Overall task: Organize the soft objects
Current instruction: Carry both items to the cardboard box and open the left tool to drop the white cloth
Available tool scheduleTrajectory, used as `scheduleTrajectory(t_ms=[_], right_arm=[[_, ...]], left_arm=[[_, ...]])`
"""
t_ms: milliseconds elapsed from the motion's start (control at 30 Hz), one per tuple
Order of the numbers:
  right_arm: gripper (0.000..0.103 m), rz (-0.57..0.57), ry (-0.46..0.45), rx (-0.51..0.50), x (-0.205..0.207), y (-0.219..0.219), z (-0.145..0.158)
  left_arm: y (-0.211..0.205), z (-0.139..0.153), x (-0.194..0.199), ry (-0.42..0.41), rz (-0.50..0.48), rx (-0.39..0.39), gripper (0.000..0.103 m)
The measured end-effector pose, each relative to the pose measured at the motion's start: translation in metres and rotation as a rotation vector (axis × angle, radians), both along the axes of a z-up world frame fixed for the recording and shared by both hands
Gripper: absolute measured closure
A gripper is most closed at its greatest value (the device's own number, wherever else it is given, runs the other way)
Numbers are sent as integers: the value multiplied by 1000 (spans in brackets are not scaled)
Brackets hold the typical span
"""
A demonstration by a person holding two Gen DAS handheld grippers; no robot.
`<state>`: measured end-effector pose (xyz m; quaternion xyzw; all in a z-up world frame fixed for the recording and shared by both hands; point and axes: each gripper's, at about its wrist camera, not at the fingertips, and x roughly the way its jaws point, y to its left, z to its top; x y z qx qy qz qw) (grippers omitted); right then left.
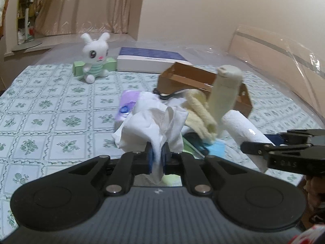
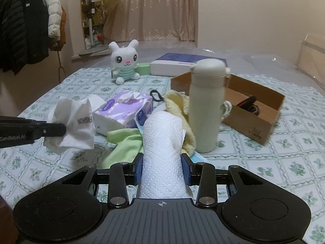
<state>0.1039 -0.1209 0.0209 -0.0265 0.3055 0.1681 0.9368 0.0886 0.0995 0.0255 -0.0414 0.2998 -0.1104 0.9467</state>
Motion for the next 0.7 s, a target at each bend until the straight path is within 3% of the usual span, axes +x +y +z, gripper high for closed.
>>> scheduleTrajectory(t_ms=[700], right_arm=[[64, -127, -12, 13, -24, -70, 8]], left_arm=[[-59, 17, -3, -15, -127, 46, 96]])
